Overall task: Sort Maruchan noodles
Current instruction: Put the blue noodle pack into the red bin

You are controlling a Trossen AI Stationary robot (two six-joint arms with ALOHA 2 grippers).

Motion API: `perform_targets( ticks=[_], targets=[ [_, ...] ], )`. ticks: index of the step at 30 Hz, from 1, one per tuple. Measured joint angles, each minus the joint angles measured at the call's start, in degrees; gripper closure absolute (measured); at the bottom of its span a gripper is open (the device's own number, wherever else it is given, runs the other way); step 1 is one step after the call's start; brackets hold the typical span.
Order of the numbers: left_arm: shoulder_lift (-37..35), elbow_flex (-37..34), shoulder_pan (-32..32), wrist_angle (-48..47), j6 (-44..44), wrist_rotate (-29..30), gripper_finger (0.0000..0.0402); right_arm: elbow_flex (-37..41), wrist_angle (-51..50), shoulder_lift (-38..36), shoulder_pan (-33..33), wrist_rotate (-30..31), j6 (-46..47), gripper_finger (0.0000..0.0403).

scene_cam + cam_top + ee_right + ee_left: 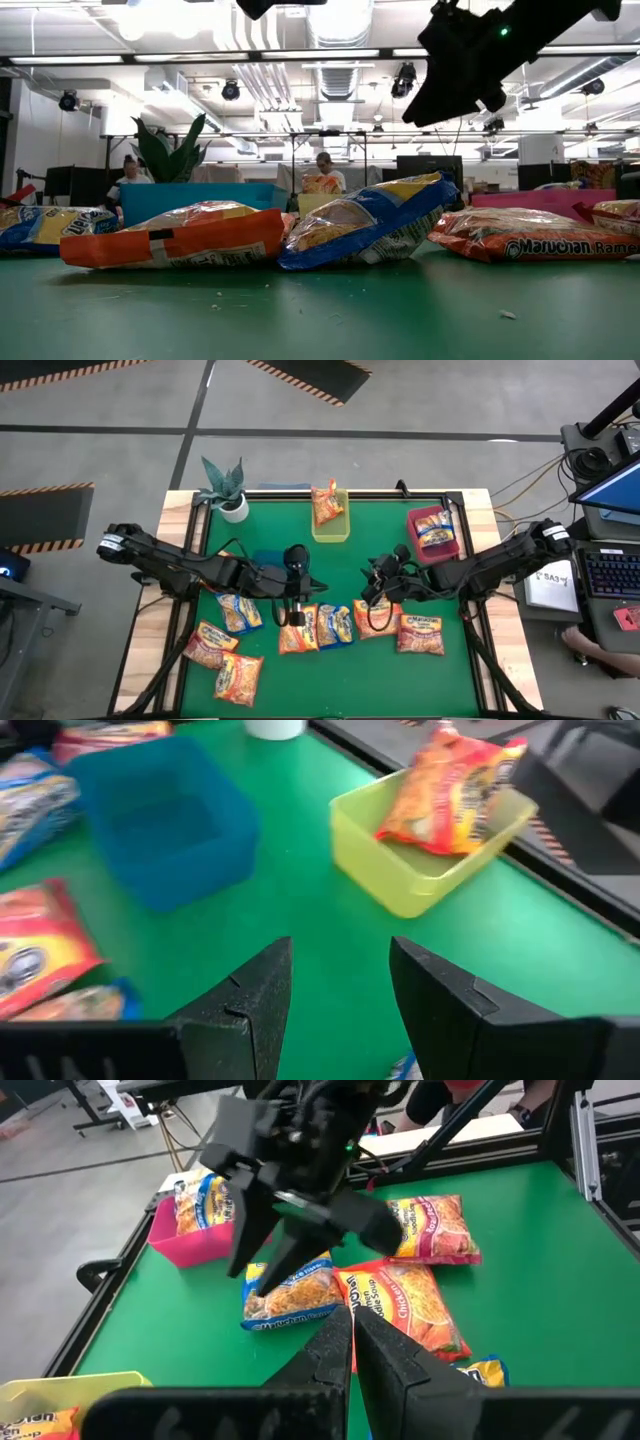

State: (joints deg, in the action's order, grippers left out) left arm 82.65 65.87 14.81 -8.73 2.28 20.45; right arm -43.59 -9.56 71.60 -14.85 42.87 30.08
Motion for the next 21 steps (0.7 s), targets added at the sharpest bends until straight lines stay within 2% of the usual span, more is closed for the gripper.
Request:
perform_targets(
  ticks=[6,11,14,18,21],
  targets=[
    [-0.02,0.0,0.0,-1.97,0.35,0.0,0.0402,0.0,7.27,-0.35,-2.32,2.45,-7.72,0.0243],
    [-0.07,0.0,0.17,-4.01,-3.24,-0.02,0.0402,-0.02,8.1,-1.73,-2.56,1.76,-7.3,0.0243],
    [-0.07,0.0,0.17,-7.73,-7.57,-1.28,0.0402,-0.01,7.79,-1.91,-2.53,-2.48,-4.8,0.0243],
    [0.21,-0.02,0.21,-14.14,-12.25,-5.7,0.0402,0.0,6.66,-2.02,-2.56,-12.12,-0.44,0.0243],
    [1.24,-0.17,0.61,-16.33,-13.73,-6.59,0.0402,0.0,5.31,-2.02,-2.53,-20.12,3.28,0.0243]
  ],
)
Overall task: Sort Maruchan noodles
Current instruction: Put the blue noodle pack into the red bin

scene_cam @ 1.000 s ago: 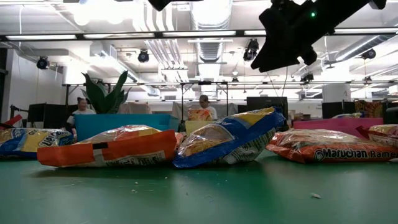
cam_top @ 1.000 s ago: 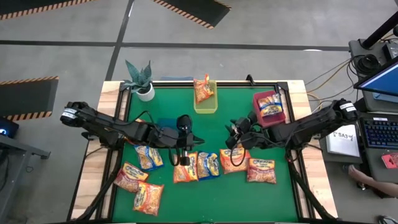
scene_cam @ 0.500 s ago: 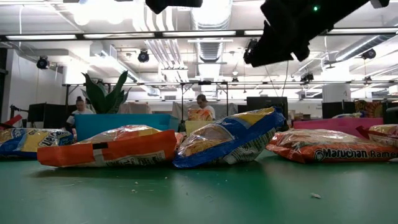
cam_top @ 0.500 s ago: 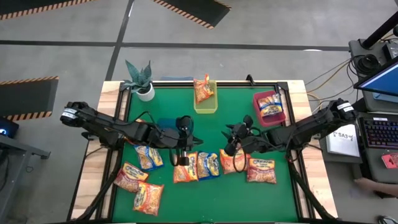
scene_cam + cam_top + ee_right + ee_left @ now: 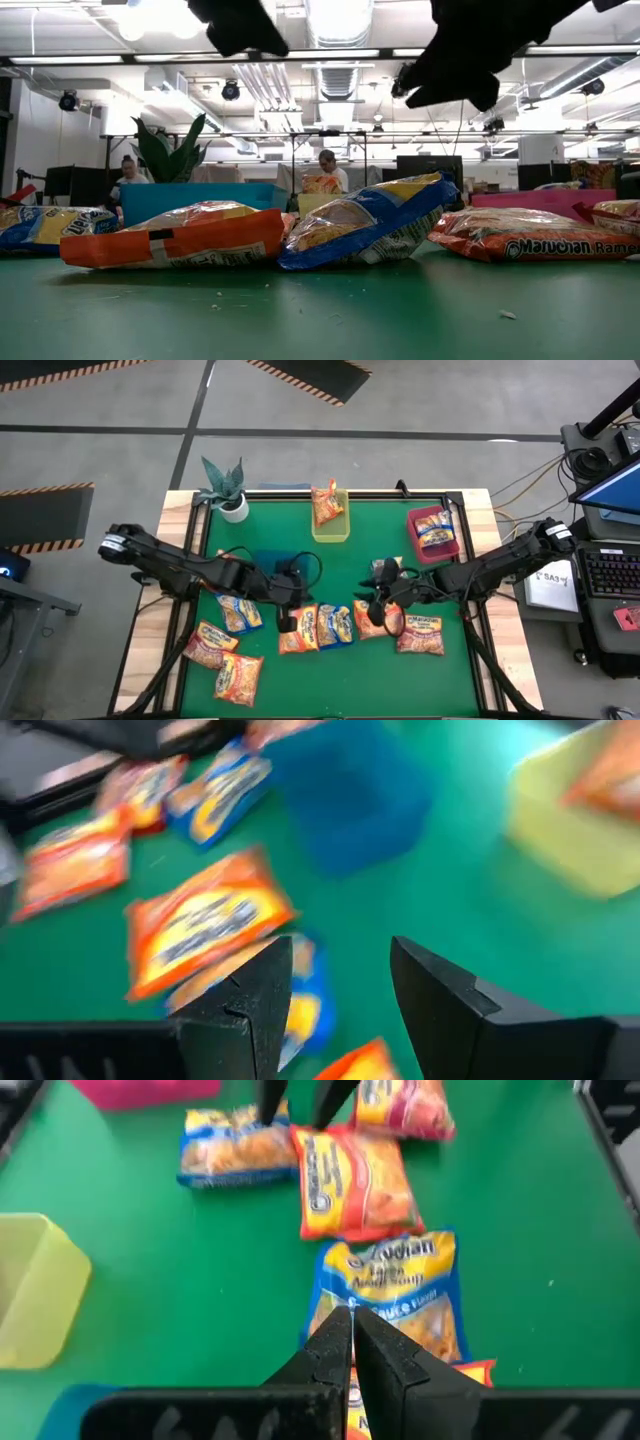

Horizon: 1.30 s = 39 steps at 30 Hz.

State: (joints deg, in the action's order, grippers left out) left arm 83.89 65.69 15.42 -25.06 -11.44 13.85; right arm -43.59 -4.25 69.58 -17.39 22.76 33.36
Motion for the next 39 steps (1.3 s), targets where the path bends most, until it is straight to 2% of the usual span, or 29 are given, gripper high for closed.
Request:
perform_targets(
  ticks=[3,7,17,28,36,39],
  targets=[
    [1.93,-0.13,0.33,0.69,0.02,-1.43,0.0402,0.04,-0.99,0.26,-0.37,-6.27,2.41,0.0243],
    [5.11,-0.15,0.5,2.05,0.51,-4.08,0.0402,0.11,-1.48,0.33,-0.74,-8.68,4.81,0.0243],
    [9.43,0.07,0.98,2.71,-1.81,-9.28,0.0402,0.0,-3.13,0.17,-0.9,-22.65,24.78,0.0243],
    [9.49,0.15,3.02,2.56,-4.11,-10.54,0.0394,-0.04,-6.15,1.63,-1.11,-22.76,28.63,0.0243],
    [9.49,0.15,2.97,3.39,-4.35,-10.38,0.0326,-0.07,-6.11,2.9,-1.11,-22.75,28.68,0.0243],
    [9.64,-0.73,3.2,9.11,-4.72,-10.2,0.0299,-0.07,-5.89,3.34,-1.11,-21.82,30.42,0.0242]
  ],
)
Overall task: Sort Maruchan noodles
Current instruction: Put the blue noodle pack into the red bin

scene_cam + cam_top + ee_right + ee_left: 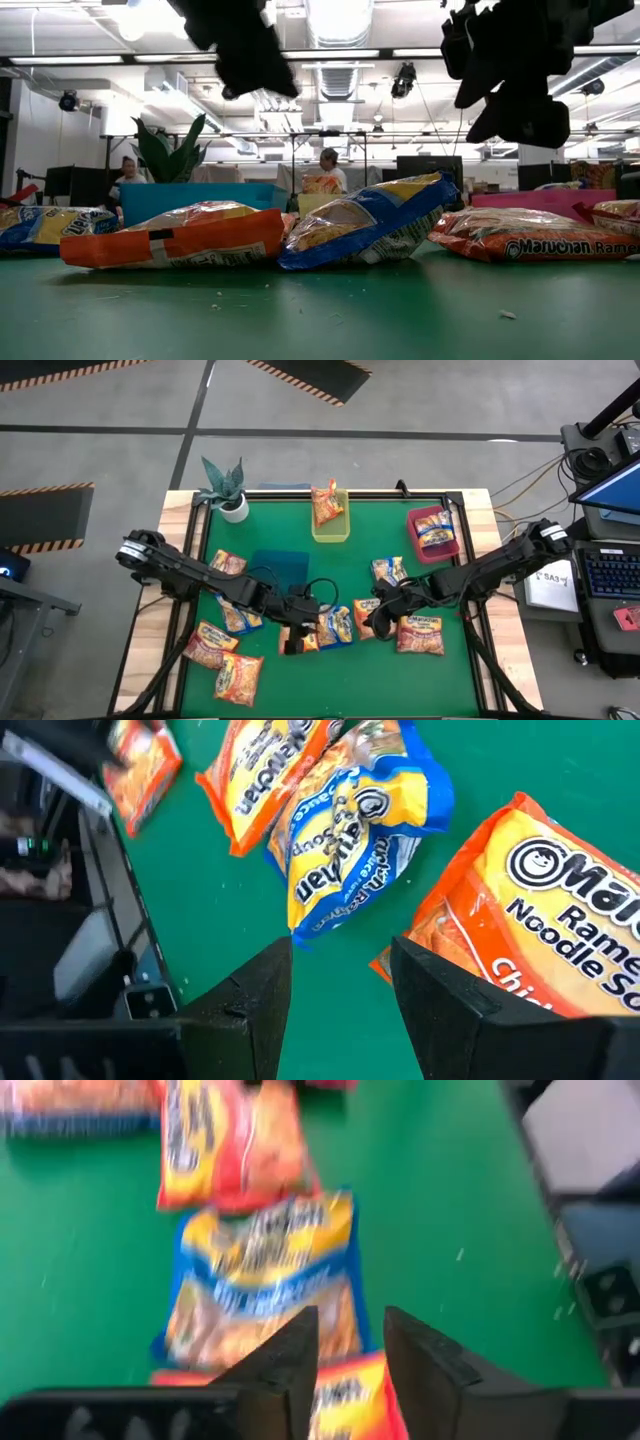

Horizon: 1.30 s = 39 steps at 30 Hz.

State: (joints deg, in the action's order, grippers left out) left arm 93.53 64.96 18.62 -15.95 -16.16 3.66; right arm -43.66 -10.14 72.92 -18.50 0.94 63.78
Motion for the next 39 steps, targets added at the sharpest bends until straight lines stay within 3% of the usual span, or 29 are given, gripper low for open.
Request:
perform_targets(
  ticks=[5,15,39],
  targets=[
    [2.78,-0.82,0.78,4.75,2.03,0.35,0.0275,0.0,1.17,2.62,0.04,2.11,2.81,0.0215],
    [9.53,-0.84,0.84,4.78,3.28,3.01,0.0285,0.0,9.35,9.29,1.33,2.11,5.68,0.0164],
    [9.93,-2.41,1.24,4.56,4.77,3.35,0.0293,-10.7,11.11,25.14,3.91,1.59,1.08,0.0168]
  ],
)
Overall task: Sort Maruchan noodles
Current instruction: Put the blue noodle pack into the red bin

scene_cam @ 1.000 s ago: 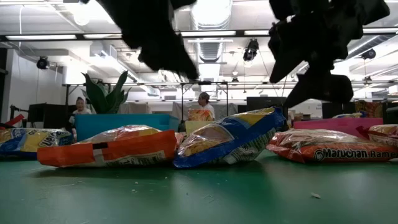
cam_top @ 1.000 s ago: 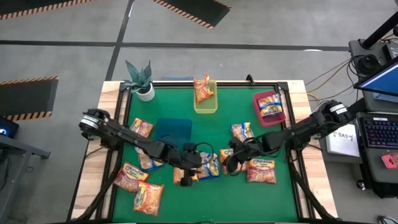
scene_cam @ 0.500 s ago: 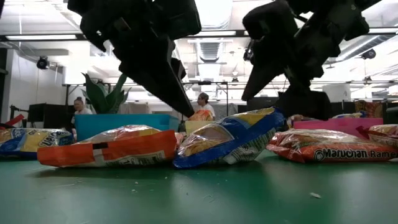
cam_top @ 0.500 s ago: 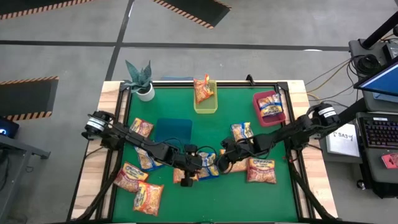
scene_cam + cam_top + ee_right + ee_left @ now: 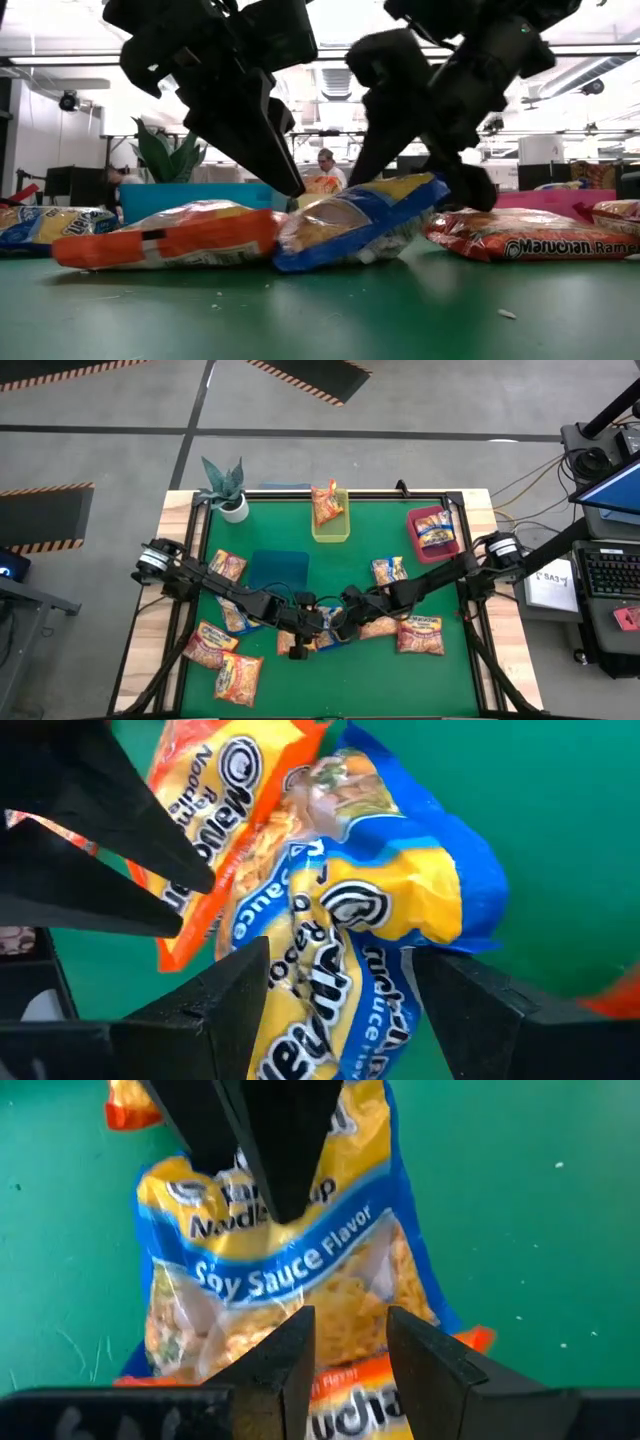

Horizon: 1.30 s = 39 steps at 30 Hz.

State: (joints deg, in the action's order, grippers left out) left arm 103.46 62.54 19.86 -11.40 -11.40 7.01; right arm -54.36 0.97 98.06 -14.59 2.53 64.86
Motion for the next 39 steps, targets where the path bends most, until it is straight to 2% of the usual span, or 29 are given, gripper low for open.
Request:
perform_targets(
  ticks=[4,7,15,16,24,29,35,39],
  targets=[
    [-0.55,0.0,0.63,0.34,0.68,0.08,0.0293,-1.94,-0.48,2.71,0.0,0.02,-1.81,0.0182],
    [-1.8,-0.07,1.2,0.22,1.56,1.95,0.0293,-2.67,-0.62,3.34,0.02,0.42,-3.18,0.0214],
    [-9.3,-0.19,1.84,-0.15,7.28,4.98,0.0293,-2.44,-3.33,-0.44,1.41,2.21,-9.27,0.0373],
    [-10.48,-0.23,1.84,-0.13,8.42,5.73,0.0293,-2.44,-3.74,-1.45,1.64,2.38,-10.41,0.0383],
    [-18.6,-0.46,1.6,0.37,18.15,14.91,0.0293,-2.39,-10.95,-10.91,3.69,4.24,-15.5,0.0395],
    [-21.18,-0.81,0.74,1.49,20.98,16.06,0.0293,-2.39,-15.92,-17.38,4.92,7.6,-18.58,0.0395],
    [-18.33,-2.56,-0.99,1.76,19.68,15.78,0.0293,-2.46,-28.87,-23.19,6.82,6.29,-17.53,0.0395],
    [-12.83,-2.58,-1.87,4.07,18.75,11.62,0.0293,-2.39,-31.32,-24.02,7.29,6.18,-16.23,0.0389]
  ],
)
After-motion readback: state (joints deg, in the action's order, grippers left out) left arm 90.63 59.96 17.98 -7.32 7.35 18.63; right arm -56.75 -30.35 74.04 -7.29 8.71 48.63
